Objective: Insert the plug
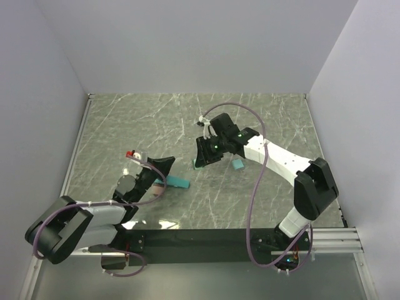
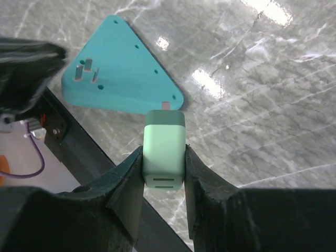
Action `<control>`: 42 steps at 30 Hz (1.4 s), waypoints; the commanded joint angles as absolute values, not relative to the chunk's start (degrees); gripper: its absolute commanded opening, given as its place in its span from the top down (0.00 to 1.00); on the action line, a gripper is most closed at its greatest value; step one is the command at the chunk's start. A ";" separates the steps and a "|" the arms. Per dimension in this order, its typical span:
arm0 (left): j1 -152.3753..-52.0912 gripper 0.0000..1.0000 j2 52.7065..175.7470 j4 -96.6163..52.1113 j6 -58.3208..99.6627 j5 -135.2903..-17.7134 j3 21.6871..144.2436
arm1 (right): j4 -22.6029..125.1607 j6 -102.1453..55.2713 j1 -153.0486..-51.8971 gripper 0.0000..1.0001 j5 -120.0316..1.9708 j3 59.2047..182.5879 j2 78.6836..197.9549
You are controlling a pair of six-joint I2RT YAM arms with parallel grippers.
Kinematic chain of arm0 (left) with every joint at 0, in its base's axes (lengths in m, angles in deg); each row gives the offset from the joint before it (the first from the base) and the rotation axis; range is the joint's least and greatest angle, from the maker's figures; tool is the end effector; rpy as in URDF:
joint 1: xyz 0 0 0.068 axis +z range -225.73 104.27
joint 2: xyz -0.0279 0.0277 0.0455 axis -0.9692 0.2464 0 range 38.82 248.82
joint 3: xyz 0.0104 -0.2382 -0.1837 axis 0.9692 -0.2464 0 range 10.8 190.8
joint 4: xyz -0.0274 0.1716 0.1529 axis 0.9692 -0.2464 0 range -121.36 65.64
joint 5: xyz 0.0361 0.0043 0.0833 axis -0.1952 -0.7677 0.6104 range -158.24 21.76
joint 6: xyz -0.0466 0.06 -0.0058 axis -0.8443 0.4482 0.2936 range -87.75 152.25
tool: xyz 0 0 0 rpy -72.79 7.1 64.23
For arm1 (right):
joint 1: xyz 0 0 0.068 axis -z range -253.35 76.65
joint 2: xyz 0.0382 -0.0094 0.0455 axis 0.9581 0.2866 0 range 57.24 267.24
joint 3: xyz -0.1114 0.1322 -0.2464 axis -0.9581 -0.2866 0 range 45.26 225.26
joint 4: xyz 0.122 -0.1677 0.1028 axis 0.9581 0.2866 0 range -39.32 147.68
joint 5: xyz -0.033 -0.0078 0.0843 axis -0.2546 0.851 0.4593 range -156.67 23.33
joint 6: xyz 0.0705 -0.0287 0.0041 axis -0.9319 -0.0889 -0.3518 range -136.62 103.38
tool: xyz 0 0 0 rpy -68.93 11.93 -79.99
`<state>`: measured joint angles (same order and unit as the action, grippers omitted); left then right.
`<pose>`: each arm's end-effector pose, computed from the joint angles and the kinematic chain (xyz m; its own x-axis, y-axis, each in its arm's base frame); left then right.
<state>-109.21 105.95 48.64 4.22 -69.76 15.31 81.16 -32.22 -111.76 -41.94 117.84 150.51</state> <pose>0.1604 -0.1081 0.2472 -0.1368 -0.4729 -0.8705 0.5765 0.6766 -0.4581 0.2496 0.2325 0.2837 -0.7949 -0.3186 -0.5163 -0.5774 0.6586 0.4825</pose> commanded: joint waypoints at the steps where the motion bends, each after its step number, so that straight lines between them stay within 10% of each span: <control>1: -109.75 1.00 107.73 50.44 6.84 -68.42 15.10 | 76.35 -33.23 -111.58 1.00 -40.92 115.32 146.36; 5: -110.10 0.96 105.02 48.34 8.69 -68.42 14.14 | 73.37 -33.67 -111.58 1.00 -41.36 111.80 143.03; 13: -111.24 0.32 94.20 33.57 7.30 -55.07 14.84 | 68.00 -35.52 -111.31 1.00 -40.74 103.90 138.89; 25: -119.05 0.17 83.29 16.45 4.40 -47.25 13.78 | 64.57 -34.11 -110.53 1.00 -40.13 98.80 133.88; 42: -134.88 0.14 101.64 12.80 -4.13 -22.36 18.09 | 58.86 -34.38 -108.06 1.00 -36.70 92.64 128.17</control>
